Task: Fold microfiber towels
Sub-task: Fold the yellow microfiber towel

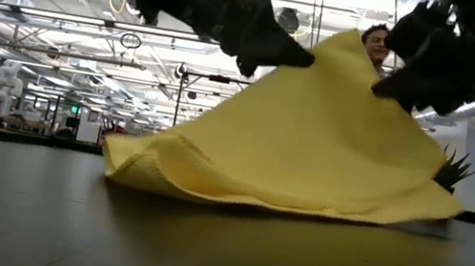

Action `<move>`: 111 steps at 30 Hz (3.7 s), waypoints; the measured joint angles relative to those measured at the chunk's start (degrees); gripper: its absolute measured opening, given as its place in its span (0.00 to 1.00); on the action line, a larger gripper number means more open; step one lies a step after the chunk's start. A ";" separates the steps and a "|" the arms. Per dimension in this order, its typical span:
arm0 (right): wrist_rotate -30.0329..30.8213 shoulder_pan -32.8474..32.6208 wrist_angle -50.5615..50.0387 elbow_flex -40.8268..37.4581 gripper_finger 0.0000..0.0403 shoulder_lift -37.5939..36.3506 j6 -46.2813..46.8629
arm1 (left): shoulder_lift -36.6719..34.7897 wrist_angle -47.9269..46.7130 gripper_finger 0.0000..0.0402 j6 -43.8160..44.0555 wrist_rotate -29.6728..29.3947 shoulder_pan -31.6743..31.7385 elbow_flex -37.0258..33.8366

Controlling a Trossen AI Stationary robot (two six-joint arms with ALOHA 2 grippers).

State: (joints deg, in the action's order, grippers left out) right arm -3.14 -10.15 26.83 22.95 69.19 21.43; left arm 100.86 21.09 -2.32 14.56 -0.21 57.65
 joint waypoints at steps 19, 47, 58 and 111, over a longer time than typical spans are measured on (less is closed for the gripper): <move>6.47 -0.46 12.95 -14.95 0.47 1.22 7.81 | -3.58 -4.71 0.00 -1.65 -4.19 -0.72 0.02; 1.49 -8.60 29.16 -15.15 0.00 1.22 8.27 | -3.56 -5.13 0.00 5.05 -4.13 -2.05 0.02; 6.91 -10.58 2.53 -4.40 0.00 0.64 11.71 | -3.52 -11.48 0.00 1.80 -13.59 -1.43 0.02; 25.62 -10.47 -46.04 6.02 0.00 -15.59 21.39 | 1.31 4.58 0.00 -7.04 -5.58 7.32 -0.90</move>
State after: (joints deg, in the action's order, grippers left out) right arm 22.48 -20.62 -19.21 28.97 53.60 42.83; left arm 102.17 25.67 -9.35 8.97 7.11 56.75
